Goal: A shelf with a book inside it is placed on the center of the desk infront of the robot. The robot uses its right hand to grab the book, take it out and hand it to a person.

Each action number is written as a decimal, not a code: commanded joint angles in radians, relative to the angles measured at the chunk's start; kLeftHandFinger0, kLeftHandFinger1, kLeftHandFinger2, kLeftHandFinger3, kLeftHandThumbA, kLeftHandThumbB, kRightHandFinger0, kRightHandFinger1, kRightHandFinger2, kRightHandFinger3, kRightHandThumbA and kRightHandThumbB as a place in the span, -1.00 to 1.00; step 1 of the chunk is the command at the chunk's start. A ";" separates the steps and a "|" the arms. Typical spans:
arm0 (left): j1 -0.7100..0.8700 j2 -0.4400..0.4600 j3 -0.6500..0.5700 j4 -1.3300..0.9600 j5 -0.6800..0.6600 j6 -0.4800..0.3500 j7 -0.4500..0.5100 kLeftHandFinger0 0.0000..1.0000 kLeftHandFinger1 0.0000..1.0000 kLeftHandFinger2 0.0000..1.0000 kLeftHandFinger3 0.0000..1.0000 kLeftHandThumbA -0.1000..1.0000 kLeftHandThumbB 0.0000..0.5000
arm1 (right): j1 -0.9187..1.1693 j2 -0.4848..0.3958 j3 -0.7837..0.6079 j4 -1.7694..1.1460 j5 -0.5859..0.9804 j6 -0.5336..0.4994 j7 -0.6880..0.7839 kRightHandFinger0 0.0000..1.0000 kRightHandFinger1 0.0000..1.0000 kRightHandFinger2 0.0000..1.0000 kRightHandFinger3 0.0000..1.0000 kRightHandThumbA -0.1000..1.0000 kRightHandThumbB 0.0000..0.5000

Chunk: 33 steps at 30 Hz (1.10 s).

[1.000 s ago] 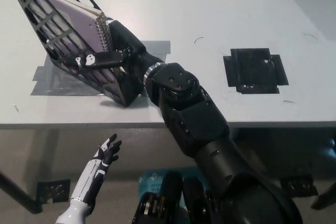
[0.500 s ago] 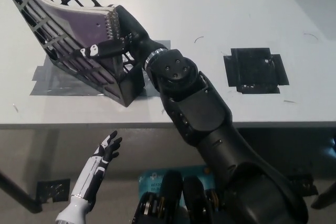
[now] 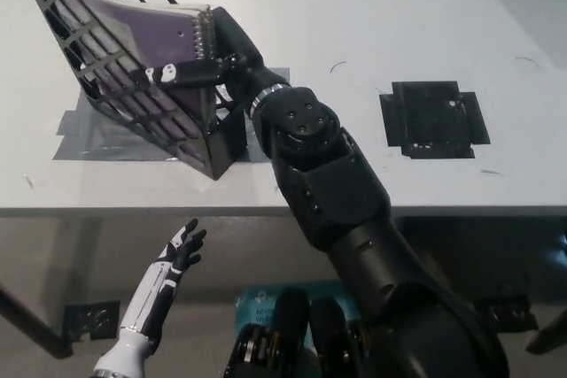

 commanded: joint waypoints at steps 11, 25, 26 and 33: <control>-0.019 0.031 -0.007 0.008 0.009 -0.078 -0.020 1.00 1.00 1.00 1.00 1.00 -0.14 | -0.065 0.107 -0.207 -0.531 0.384 0.077 -0.108 -1.00 -1.00 -1.00 -1.00 1.00 -0.71; -0.027 0.028 -0.007 0.018 0.017 -0.082 -0.012 1.00 1.00 1.00 1.00 1.00 -0.16 | -0.100 0.080 -0.350 -0.827 0.561 0.144 -0.214 -1.00 -1.00 -1.00 -1.00 1.00 -0.83; -0.027 0.027 -0.006 0.019 0.014 -0.082 -0.012 1.00 1.00 1.00 1.00 1.00 -0.11 | -0.098 0.072 -0.359 -0.837 0.566 0.147 -0.221 -1.00 -1.00 -1.00 -1.00 1.00 -0.82; -0.014 0.027 -0.002 0.002 0.013 -0.056 -0.010 1.00 1.00 1.00 1.00 1.00 -0.07 | -0.078 0.002 -0.509 -0.847 0.695 0.192 -0.327 -1.00 -1.00 -1.00 -1.00 1.00 -0.96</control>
